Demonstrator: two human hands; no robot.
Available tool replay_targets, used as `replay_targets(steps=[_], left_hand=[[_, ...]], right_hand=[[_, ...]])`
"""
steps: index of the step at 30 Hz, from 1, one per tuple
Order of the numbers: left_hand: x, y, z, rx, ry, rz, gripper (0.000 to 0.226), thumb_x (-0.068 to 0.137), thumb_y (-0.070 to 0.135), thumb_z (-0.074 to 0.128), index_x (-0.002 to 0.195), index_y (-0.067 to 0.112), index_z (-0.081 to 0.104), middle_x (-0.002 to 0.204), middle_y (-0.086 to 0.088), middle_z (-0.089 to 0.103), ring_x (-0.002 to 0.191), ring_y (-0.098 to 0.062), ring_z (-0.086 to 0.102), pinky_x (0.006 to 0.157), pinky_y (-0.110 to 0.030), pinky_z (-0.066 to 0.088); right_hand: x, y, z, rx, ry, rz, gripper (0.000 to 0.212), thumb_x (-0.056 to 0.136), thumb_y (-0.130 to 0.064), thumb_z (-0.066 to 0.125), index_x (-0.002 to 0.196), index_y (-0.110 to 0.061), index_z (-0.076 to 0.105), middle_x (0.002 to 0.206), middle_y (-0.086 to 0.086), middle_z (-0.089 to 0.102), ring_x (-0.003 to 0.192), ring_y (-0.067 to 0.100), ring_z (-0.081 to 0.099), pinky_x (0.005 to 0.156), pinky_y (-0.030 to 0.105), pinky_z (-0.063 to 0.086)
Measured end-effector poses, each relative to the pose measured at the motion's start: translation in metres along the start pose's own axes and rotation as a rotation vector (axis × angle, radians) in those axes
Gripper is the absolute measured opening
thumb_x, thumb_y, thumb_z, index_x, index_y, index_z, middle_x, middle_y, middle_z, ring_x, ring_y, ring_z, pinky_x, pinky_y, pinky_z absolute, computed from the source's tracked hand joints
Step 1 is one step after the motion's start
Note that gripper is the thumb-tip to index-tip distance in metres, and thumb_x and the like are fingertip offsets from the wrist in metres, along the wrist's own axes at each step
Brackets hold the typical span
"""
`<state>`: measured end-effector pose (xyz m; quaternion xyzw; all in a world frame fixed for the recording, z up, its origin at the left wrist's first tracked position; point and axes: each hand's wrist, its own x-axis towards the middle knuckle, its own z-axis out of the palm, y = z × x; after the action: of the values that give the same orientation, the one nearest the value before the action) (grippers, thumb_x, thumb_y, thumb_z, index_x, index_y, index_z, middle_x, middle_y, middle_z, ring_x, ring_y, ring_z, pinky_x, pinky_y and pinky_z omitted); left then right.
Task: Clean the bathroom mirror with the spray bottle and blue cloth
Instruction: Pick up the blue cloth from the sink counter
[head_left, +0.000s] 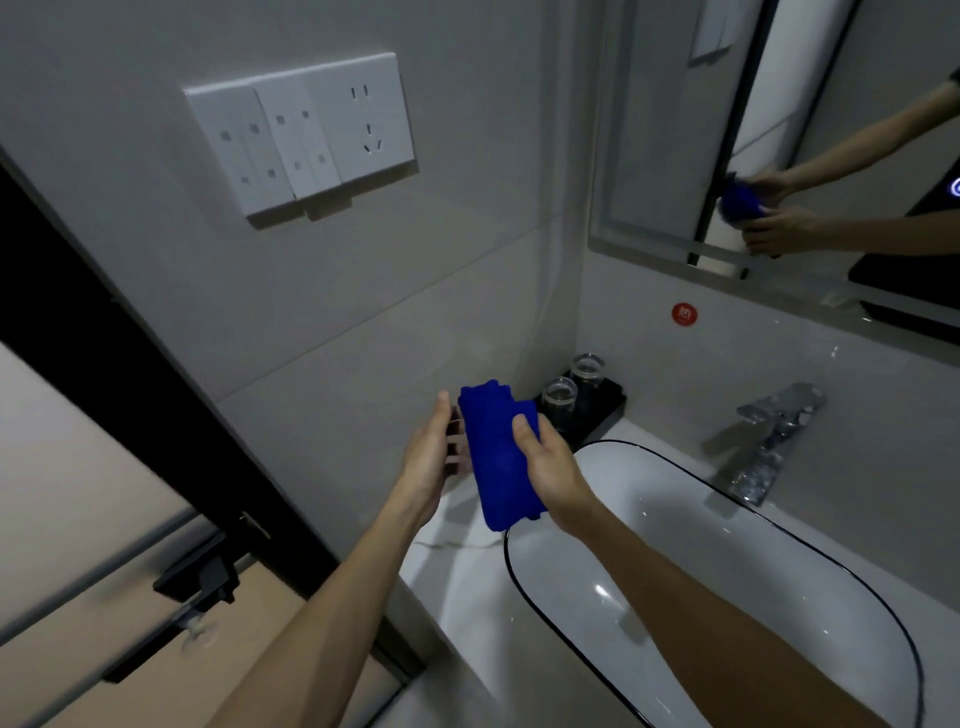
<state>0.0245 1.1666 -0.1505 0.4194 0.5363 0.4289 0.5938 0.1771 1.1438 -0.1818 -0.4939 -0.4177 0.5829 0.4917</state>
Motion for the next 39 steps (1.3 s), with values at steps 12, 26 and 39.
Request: replay_targets(steps=[12, 26, 39], left_hand=[[0.106, -0.080, -0.006, 0.347, 0.030, -0.090, 0.016, 0.097, 0.010, 0.059, 0.112, 0.016, 0.062, 0.098, -0.004, 0.066, 0.093, -0.021, 0.060, 0.074, -0.028, 0.048], [0.163, -0.130, 0.011, 0.500, -0.137, -0.076, 0.040, 0.087, -0.001, 0.073, 0.124, 0.002, 0.059, 0.122, -0.019, 0.065, 0.102, -0.028, 0.065, 0.084, -0.029, 0.056], [0.172, -0.075, 0.023, 0.273, -0.287, 0.113, 0.024, 0.070, 0.046, 0.083, 0.087, 0.033, 0.072, 0.080, 0.006, 0.074, 0.076, -0.013, 0.067, 0.067, -0.027, 0.052]], right_hand=[[0.046, -0.016, -0.054, 0.082, 0.273, 0.003, 0.026, 0.101, -0.047, 0.044, 0.116, -0.032, 0.059, 0.109, -0.005, 0.071, 0.094, 0.015, 0.071, 0.079, 0.036, 0.059], [0.062, -0.015, -0.091, 0.168, 0.426, 0.008, 0.031, 0.101, -0.042, 0.047, 0.122, -0.021, 0.056, 0.115, 0.008, 0.070, 0.101, 0.033, 0.069, 0.079, 0.047, 0.059], [0.045, -0.053, -0.104, 0.351, 0.552, -0.018, 0.034, 0.100, -0.044, 0.048, 0.124, -0.021, 0.057, 0.119, 0.009, 0.069, 0.108, 0.029, 0.067, 0.089, 0.044, 0.056]])
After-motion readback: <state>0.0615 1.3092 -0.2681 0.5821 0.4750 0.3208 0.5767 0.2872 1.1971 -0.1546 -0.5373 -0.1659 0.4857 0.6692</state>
